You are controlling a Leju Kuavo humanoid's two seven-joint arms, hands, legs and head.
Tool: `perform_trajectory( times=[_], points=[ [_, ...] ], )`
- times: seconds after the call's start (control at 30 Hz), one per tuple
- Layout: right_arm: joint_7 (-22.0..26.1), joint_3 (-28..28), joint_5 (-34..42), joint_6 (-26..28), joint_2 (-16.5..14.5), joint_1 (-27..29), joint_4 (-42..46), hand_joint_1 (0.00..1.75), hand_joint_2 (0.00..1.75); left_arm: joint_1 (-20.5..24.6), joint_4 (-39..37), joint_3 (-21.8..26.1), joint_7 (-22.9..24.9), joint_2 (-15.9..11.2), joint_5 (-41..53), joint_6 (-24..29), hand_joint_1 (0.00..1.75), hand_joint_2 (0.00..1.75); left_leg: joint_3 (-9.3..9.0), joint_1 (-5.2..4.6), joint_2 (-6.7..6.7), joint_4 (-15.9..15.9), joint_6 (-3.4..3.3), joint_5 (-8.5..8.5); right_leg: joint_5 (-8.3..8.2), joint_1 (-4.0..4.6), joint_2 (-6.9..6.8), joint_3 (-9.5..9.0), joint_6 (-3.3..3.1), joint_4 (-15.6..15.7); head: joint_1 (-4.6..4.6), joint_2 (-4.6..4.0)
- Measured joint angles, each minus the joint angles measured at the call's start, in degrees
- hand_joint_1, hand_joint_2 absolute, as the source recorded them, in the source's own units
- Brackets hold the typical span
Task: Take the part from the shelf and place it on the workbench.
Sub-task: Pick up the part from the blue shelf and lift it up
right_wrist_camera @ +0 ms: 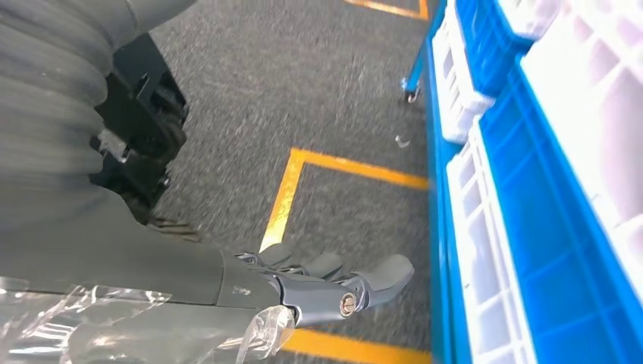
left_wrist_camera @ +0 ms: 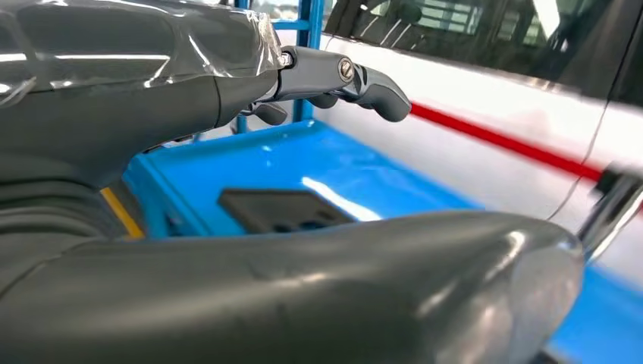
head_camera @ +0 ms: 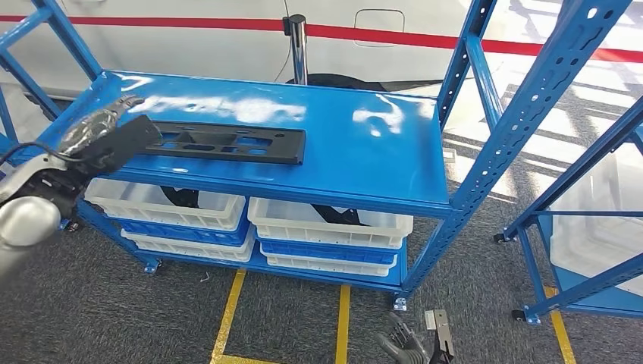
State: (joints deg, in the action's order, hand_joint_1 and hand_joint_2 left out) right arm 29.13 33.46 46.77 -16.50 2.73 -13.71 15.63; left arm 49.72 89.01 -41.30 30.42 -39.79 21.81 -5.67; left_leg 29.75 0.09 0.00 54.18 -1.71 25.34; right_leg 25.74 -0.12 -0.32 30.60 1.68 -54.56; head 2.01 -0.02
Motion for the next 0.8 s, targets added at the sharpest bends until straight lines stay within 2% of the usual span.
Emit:
perform_trajectory(
  times=[0.27,0.4,0.47,0.5,0.53,0.57,0.6,0.63,0.67,0.7,0.73,0.77,0.8],
  points=[
    [1.17,0.00,-1.40,-2.27,-0.87,-0.78,0.00,0.00,1.75,-4.92,-0.72,-2.20,-0.14,-1.81,13.73,-9.32,0.00,0.00,0.09,-0.26,0.00,0.19,-0.06,0.04,-0.09,-0.40,-0.02,0.03,0.14,0.05,0.00,0.00],
    [1.30,0.00,-1.83,-2.17,-1.36,-1.36,0.01,0.00,1.75,-6.79,-1.37,-2.67,-0.58,-2.59,19.56,-11.97,0.00,0.00,0.16,-0.18,-0.02,0.07,-0.40,-0.12,-0.22,-0.46,-0.02,0.08,0.52,0.22,0.00,0.00],
    [1.35,0.00,-1.80,-1.93,-1.44,-1.65,0.02,0.00,0.87,-7.14,-1.60,-2.68,-0.80,-2.86,20.45,-11.87,0.00,0.00,-0.06,0.25,0.03,-0.49,-0.87,-0.50,0.76,-0.40,0.05,0.91,0.84,-1.37,-0.01,0.00],
    [1.37,0.00,-1.78,-1.50,-1.44,-1.74,0.02,0.00,0.44,-7.35,-1.68,-2.64,-0.96,-2.92,20.69,-11.53,0.00,0.00,-0.18,0.48,0.06,-0.74,-1.07,-0.67,1.94,-0.39,0.10,2.08,0.97,-3.70,-0.02,0.00],
    [1.35,0.00,-1.86,-0.58,-1.44,-1.77,0.02,0.00,0.00,-7.71,-1.73,-2.56,-1.23,-2.94,20.90,-11.00,0.00,0.00,-0.20,0.52,0.08,-0.79,-1.14,-0.71,3.50,-0.49,0.14,3.98,1.09,-7.38,-0.03,0.00],
    [1.27,0.01,-2.06,0.94,-1.45,-1.75,0.02,0.00,0.00,-8.24,-1.76,-2.41,-1.59,-2.94,21.12,-10.37,0.00,0.00,-0.20,0.55,0.09,-0.78,-1.16,-0.70,4.98,-0.56,0.16,6.32,1.19,-11.67,-0.03,0.00],
    [1.13,0.02,-2.33,2.90,-1.46,-1.71,0.02,0.00,0.00,-8.86,-1.78,-2.22,-1.99,-2.93,21.37,-9.69,0.00,0.00,-0.20,0.56,0.08,-0.77,-1.14,-0.66,5.78,-0.66,0.16,8.43,1.30,-15.16,-0.03,0.00],
    [0.90,0.03,-2.63,5.10,-1.47,-1.68,0.02,0.00,0.00,-9.48,-1.78,-1.95,-2.43,-2.93,21.70,-8.99,0.00,0.00,-0.22,0.60,0.04,-0.75,-1.07,-0.60,5.59,-0.76,0.15,9.86,1.40,-17.01,-0.02,0.00],
    [0.64,0.04,-2.84,7.09,-1.47,-1.65,0.02,0.00,0.00,-9.97,-1.78,-1.63,-2.84,-2.92,22.05,-8.41,0.00,0.00,-0.30,0.69,-0.04,-0.70,-0.92,-0.48,4.14,-0.87,0.15,10.05,1.47,-16.29,-0.02,0.00],
    [0.42,0.04,-2.94,8.56,-1.48,-1.64,0.02,0.00,0.00,-10.28,-1.78,-1.33,-3.11,-2.92,22.37,-7.99,0.00,0.00,-0.42,0.81,-0.13,-0.62,-0.70,-0.32,1.92,-0.99,0.15,9.18,1.51,-13.47,-0.02,0.00],
    [0.23,0.04,-2.99,9.57,-1.48,-1.63,0.02,0.00,0.00,-10.47,-1.78,-1.02,-3.31,-2.92,22.66,-7.68,0.00,0.00,-0.59,0.95,-0.21,-0.54,-0.34,-0.06,-0.41,-1.10,0.18,7.56,1.54,-9.32,-0.02,0.00],
    [0.10,0.04,-3.02,10.13,-1.49,-1.66,0.01,0.00,0.00,-10.57,-1.79,-0.73,-3.40,-2.92,22.83,-7.47,0.00,0.00,-0.64,0.96,-0.31,-0.37,0.05,0.21,-2.05,-1.08,0.27,5.98,1.49,-5.54,-0.03,-0.01],
    [-0.01,0.04,-3.07,10.48,-1.50,-1.69,0.01,0.00,0.00,-10.66,-1.80,-0.47,-3.44,-2.91,22.92,-7.31,0.00,0.00,-0.56,0.93,-0.35,-0.24,0.44,0.40,-2.84,-1.03,0.40,4.93,1.29,-2.94,-0.01,0.00]
  ],
)
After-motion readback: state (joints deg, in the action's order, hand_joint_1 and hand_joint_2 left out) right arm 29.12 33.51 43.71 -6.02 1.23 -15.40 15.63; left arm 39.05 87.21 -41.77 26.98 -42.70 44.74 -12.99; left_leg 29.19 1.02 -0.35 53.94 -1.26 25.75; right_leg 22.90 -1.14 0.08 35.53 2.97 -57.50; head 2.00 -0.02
